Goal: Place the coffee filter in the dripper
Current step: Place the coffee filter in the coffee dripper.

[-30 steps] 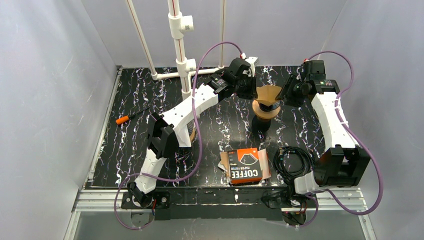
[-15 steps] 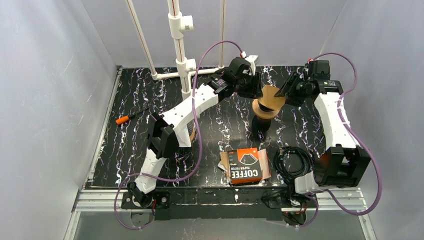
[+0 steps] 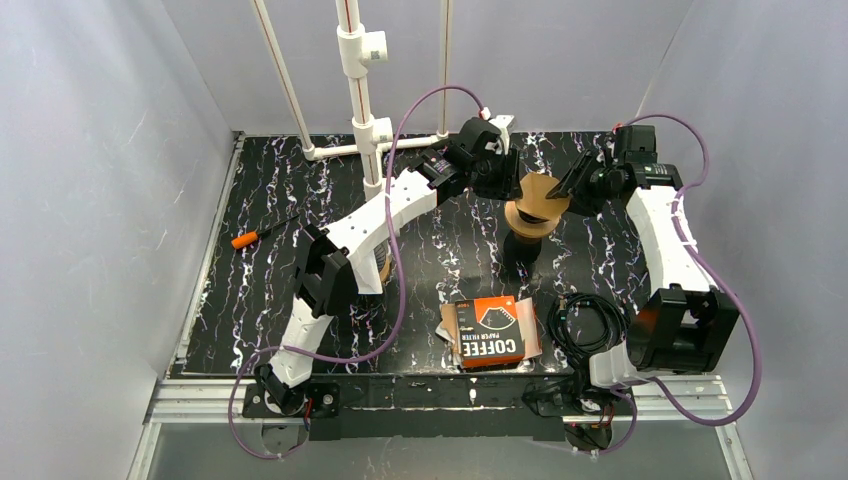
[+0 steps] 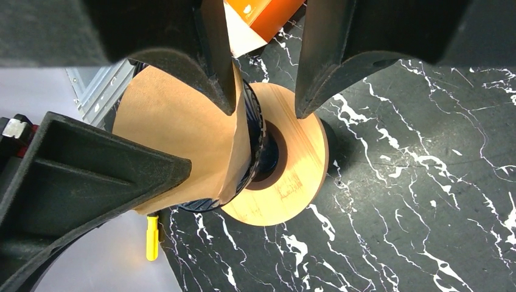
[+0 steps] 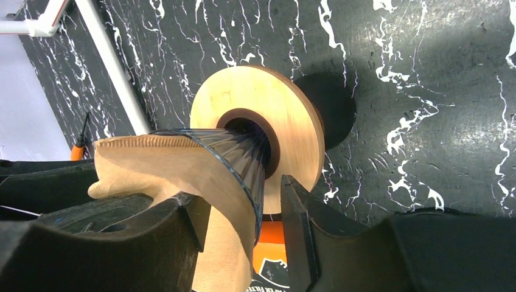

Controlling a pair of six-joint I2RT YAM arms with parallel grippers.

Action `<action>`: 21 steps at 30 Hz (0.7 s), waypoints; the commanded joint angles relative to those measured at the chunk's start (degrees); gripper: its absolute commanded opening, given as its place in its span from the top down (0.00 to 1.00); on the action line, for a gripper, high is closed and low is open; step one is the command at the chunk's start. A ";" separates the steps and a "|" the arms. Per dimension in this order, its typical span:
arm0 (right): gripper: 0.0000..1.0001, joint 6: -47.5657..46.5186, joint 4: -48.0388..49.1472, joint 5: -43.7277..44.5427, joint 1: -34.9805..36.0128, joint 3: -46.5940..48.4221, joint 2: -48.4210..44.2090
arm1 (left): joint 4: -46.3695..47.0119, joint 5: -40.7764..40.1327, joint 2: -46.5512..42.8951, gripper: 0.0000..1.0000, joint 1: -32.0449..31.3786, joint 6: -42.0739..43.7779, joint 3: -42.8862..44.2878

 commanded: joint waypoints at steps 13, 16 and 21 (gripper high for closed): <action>0.59 1.77 3.81 -1.91 -0.52 -2.83 2.92 | 0.11 0.85 -0.67 0.65 1.15 -1.10 0.82; 0.64 1.85 4.06 -2.20 -0.53 -3.12 3.25 | 0.13 1.19 -0.24 0.66 1.22 -1.18 0.94; 0.70 2.25 4.13 -2.25 -0.53 -3.63 3.79 | 0.04 1.22 0.26 0.68 1.28 -1.04 0.94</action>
